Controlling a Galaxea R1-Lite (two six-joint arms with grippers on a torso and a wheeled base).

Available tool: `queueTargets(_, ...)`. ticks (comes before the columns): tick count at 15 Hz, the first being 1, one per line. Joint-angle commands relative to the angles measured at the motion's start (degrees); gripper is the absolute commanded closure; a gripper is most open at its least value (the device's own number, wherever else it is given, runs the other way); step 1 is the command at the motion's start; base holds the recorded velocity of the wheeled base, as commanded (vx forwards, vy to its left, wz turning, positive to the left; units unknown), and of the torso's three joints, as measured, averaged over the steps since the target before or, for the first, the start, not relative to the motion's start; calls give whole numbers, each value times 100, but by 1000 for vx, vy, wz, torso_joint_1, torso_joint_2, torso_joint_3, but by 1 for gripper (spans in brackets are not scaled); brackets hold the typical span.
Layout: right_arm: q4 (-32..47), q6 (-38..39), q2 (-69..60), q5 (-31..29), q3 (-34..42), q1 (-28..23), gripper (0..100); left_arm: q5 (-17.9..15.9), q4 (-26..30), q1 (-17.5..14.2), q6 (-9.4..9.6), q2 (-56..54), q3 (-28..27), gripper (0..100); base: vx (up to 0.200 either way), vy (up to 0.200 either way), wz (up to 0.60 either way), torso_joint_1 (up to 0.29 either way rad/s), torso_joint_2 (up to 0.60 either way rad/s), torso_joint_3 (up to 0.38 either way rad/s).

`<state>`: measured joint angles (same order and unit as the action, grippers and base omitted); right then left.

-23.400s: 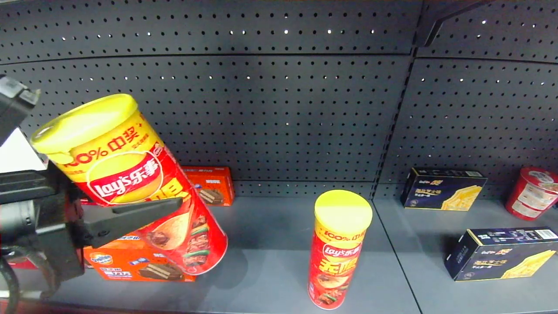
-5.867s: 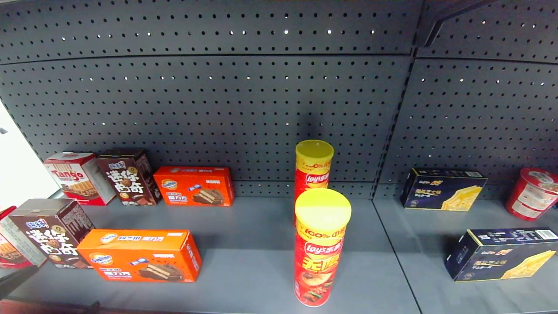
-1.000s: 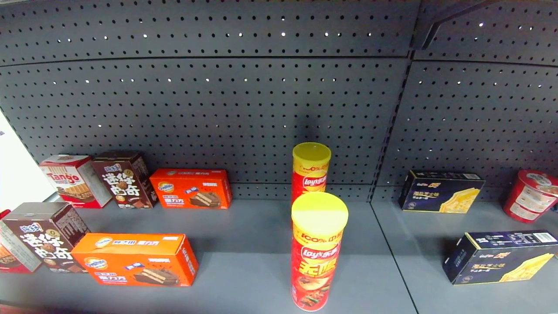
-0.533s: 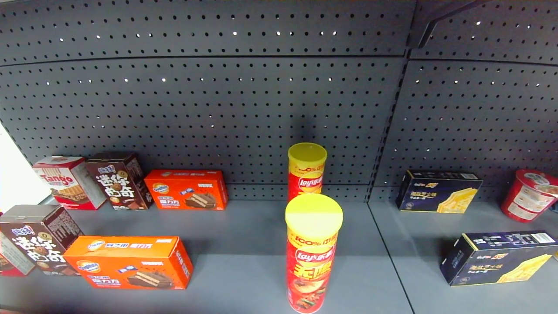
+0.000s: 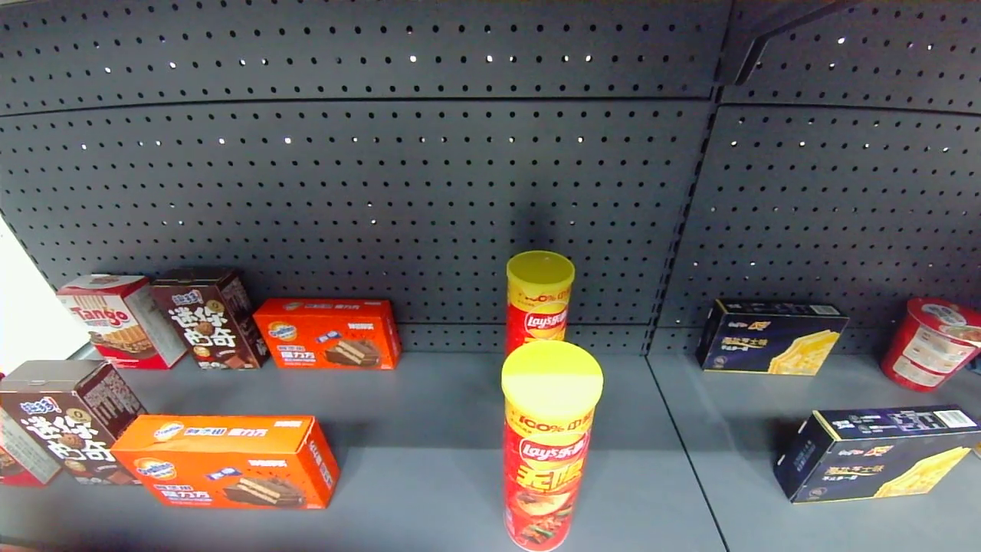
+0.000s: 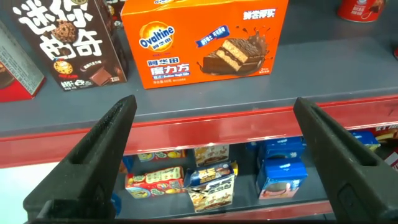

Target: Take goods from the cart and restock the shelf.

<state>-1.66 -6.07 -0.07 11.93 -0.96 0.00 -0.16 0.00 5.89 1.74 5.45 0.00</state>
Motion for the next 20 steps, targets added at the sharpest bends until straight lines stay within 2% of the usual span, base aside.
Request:
queueTargets(1, -1, -17, 7, 2, 0, 0, 0, -11, 0, 0, 10, 9, 0, 0, 0, 0, 0, 0, 0, 0)
queueTargets(6, 8, 9, 7, 11, 0, 0, 0, -11, 0, 9, 10, 9, 0, 0, 0, 0, 0, 0, 0, 0)
queueTargets(12, 113, 9, 7, 301, -36, 0, 0, -11, 0, 9, 1, 9, 0, 0, 0, 0, 0, 0, 0, 0)
queueTargets(20, 122, 9, 7, 309, -36, 0, 0, -11, 0, 18, 10, 9, 0, 0, 0, 0, 0, 0, 0, 0)
